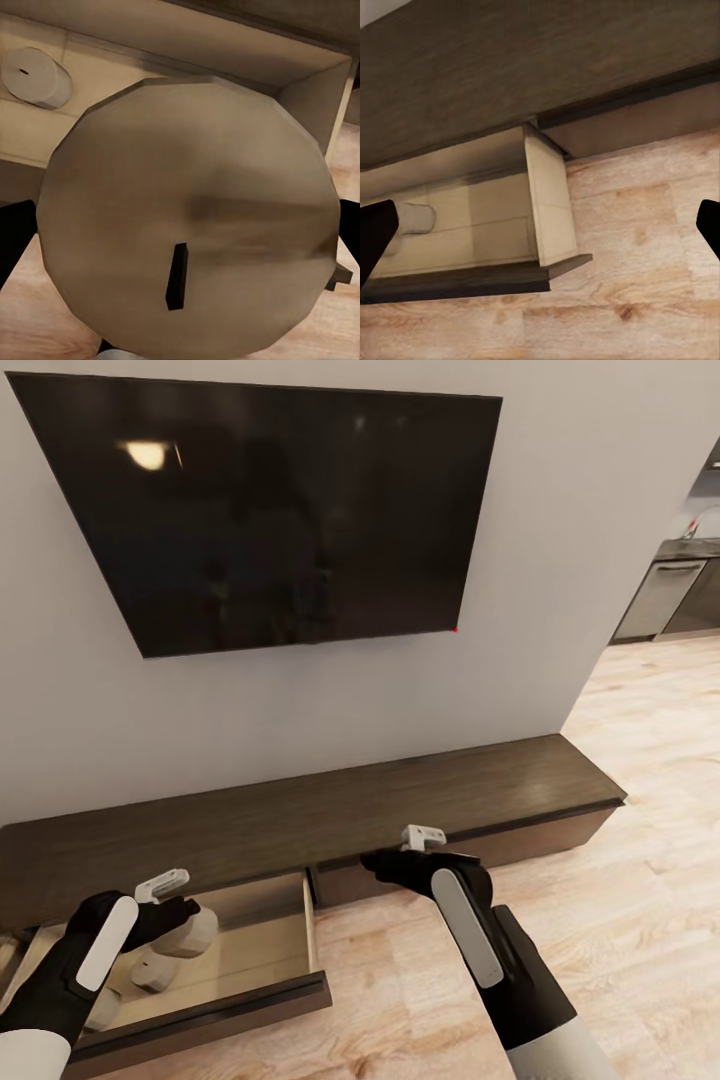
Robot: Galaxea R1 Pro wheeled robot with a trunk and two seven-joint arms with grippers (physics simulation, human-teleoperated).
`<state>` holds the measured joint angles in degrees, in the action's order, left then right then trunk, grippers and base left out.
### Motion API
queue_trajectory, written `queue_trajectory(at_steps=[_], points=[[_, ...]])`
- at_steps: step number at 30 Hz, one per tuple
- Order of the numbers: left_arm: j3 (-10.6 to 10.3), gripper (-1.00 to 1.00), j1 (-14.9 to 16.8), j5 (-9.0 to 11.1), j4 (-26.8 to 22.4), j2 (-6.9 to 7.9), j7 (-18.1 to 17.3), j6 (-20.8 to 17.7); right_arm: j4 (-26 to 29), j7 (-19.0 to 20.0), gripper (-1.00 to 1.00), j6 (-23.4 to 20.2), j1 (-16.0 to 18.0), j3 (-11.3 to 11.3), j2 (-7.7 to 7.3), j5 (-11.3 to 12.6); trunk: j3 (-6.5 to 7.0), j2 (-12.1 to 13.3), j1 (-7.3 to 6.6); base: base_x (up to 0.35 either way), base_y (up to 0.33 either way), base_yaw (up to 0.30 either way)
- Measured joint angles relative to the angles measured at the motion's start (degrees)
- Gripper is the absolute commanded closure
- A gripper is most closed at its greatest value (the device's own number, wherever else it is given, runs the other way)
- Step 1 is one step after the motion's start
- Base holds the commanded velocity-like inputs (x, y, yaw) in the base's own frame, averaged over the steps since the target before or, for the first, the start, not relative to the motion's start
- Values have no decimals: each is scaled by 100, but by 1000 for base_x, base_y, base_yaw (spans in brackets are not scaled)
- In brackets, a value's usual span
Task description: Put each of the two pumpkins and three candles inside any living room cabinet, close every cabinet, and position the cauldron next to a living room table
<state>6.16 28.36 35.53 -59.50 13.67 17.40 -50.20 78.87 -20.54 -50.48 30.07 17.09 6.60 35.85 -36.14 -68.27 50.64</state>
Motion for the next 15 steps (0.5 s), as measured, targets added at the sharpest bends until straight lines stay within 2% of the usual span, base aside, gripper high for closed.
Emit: queue_trajectory(at_steps=[5, 15], points=[[-2, 100, 0, 1, 5, -10, -2, 1, 7, 216, -100, 20, 0, -30, -1, 0, -90, -201, 110, 0, 0, 0], [-14, 100, -4, 11, 8, -21, 0, 89, 9, 258, -100, 24, -3, -25, 6, 2, -269, -602, 330, 0, 0, 0]])
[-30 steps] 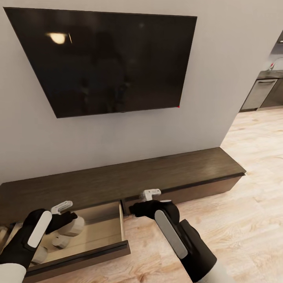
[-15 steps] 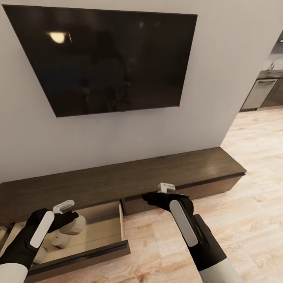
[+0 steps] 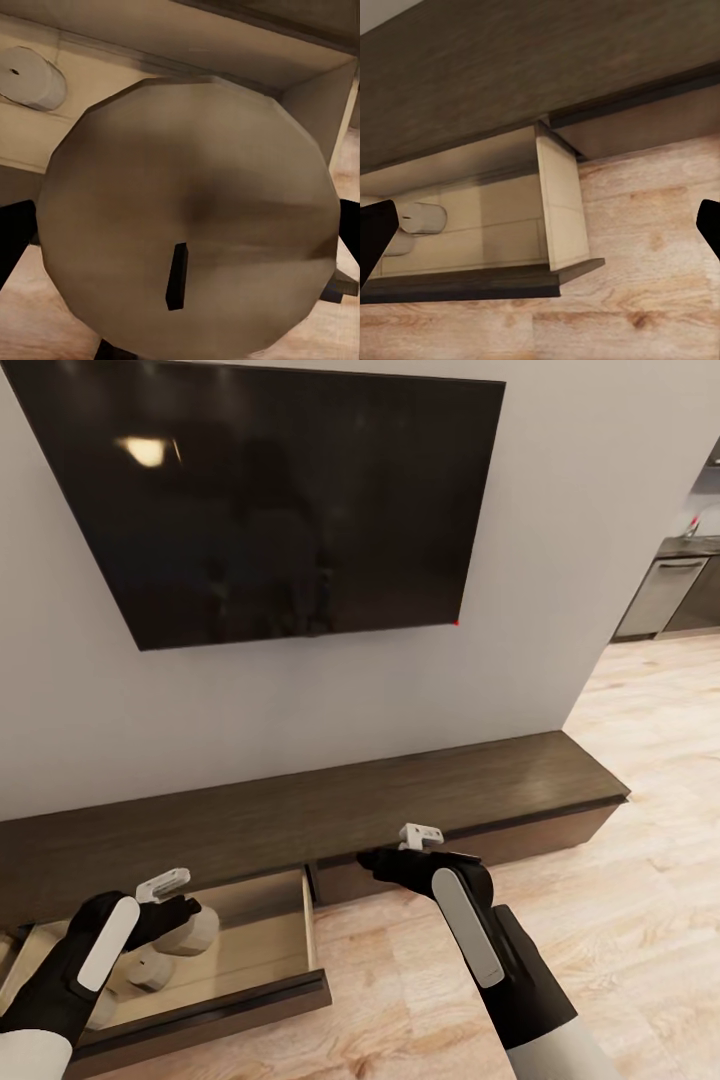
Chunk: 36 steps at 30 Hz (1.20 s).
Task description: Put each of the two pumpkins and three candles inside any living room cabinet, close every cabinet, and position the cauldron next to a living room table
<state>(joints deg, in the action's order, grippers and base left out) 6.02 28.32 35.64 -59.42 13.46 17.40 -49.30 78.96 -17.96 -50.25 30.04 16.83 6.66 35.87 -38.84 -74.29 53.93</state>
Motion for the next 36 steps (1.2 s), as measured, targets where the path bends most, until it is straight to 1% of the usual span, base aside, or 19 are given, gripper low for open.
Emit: queue_trajectory(at_steps=[4, 7, 13, 16, 21, 24, 28, 36], points=[[-309, 100, 2, 22, 136, -52, 9, 348, 0, 1, -100, 0, 0, 8, 6, 0, -72, -160, 88, 0, 0, 0], [-432, 100, 3, -3, 245, -91, 9, 435, 0, 1, -100, -1, -1, 9, 9, 0, -126, -281, 154, 0, 0, 0], [-476, 100, 4, -20, 314, -113, 15, 476, 0, 1, -100, 0, -2, 17, 11, 0, -234, -522, 286, 0, 0, 0], [-482, 100, 5, -26, 364, -115, 25, 625, 0, 1, -100, 0, -2, 18, 7, 0, -287, -642, 352, 0, 0, 0], [-551, 100, 4, -2, 410, -155, 303, 900, 0, 1, -100, 0, -1, 18, 10, 0, -377, -843, 461, 0, 0, 0], [-616, 100, 4, 21, 449, -257, 423, 1055, 3, 1, -100, 0, -2, 18, 6, 0, -431, -963, 527, 0, 0, 0], [-631, 100, 4, -13, 522, -287, 451, 1101, 7, 1, -100, 0, -2, 18, 3, 0, -503, -1123, 615, 0, 0, 0], [-636, 100, 4, -16, 536, -293, 456, 1112, 10, 1, -100, 0, -1, 18, 2, 0, -647, -1444, 791, 0, 0, 0]])
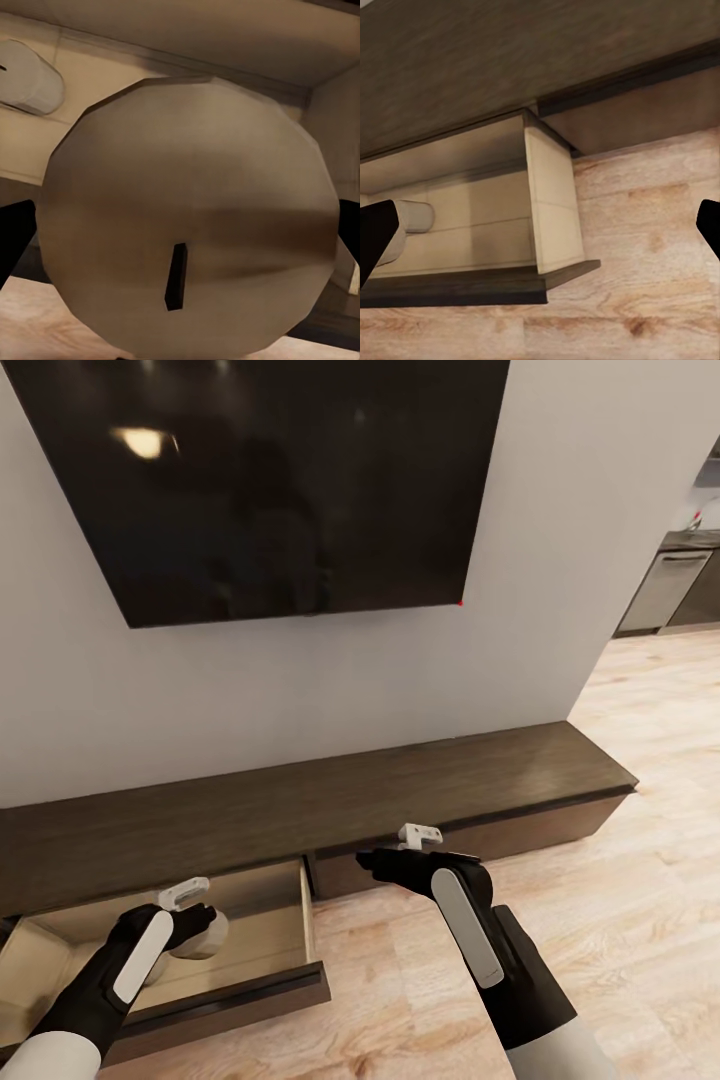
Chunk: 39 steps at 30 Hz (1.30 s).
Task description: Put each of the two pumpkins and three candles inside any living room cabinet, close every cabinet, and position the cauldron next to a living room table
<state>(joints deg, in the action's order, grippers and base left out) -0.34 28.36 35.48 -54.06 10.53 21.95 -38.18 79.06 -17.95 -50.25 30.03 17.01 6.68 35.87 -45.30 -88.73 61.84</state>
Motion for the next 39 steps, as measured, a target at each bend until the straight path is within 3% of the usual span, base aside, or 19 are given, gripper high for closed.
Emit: queue_trajectory(at_steps=[39], points=[[2, 100, 0, 7, 1, 0, 0, 0, 8, -9, -100, 0, 0, 8, 17, -1, -700, -1564, 857, 0, 0, 0]])
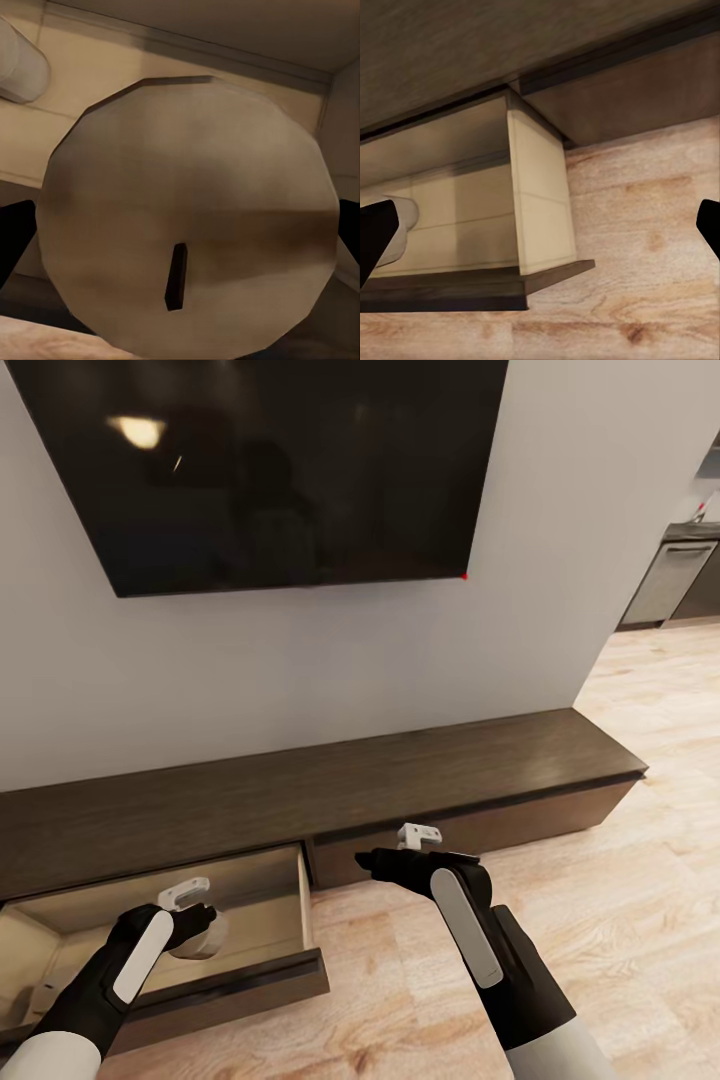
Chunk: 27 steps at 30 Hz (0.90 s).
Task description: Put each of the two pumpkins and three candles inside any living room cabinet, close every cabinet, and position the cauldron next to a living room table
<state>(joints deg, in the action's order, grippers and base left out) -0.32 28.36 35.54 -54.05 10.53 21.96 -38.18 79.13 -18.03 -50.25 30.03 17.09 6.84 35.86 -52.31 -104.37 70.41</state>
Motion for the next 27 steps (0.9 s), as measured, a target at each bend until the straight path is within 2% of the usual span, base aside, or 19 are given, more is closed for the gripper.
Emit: queue_trajectory(at_steps=[23, 27], points=[[0, 100, 0, 9, 0, 0, 0, 0, -9, 0, -100, 0, -1, 17, 44, -7, -413, -923, 505, 0, 0, 0], [1, 100, 1, 8, -13, 0, -1, 2, -9, 0, -100, 0, -1, 19, 45, -7, -413, -924, 506, 0, 0, 0]])
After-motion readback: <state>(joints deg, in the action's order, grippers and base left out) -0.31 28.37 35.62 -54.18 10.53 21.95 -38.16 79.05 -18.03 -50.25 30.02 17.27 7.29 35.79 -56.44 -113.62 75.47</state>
